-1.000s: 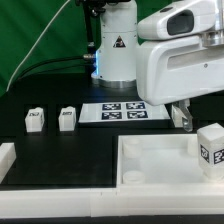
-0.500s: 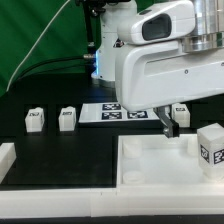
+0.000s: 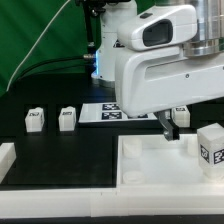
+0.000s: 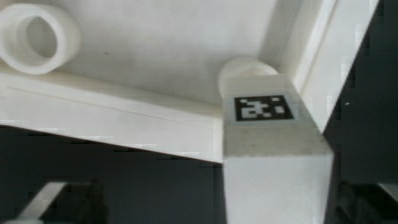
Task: Assemble one leg
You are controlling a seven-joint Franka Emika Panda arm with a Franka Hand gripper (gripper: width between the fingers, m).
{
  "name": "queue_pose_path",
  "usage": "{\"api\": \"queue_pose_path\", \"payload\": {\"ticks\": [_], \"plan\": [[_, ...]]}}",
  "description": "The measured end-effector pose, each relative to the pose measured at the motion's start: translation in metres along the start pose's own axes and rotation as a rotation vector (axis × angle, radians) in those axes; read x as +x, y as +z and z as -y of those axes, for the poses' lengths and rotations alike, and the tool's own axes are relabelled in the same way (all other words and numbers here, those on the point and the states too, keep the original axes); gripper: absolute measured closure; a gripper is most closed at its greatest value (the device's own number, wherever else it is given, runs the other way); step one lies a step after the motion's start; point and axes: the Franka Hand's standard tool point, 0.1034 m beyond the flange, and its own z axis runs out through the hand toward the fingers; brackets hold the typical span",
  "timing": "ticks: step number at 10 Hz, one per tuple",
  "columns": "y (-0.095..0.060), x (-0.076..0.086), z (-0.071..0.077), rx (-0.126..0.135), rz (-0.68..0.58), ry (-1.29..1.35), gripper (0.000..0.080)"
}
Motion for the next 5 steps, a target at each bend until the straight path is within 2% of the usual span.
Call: {"api": "queue_pose_path", "payload": {"ticks": [2,5], "plan": [[0.003,0.004,0.003,0.002,-0.001,-0.001,0.0151],[0.011,0.002,0.012,0.002,0.001,-0.001,0.0151]]}}
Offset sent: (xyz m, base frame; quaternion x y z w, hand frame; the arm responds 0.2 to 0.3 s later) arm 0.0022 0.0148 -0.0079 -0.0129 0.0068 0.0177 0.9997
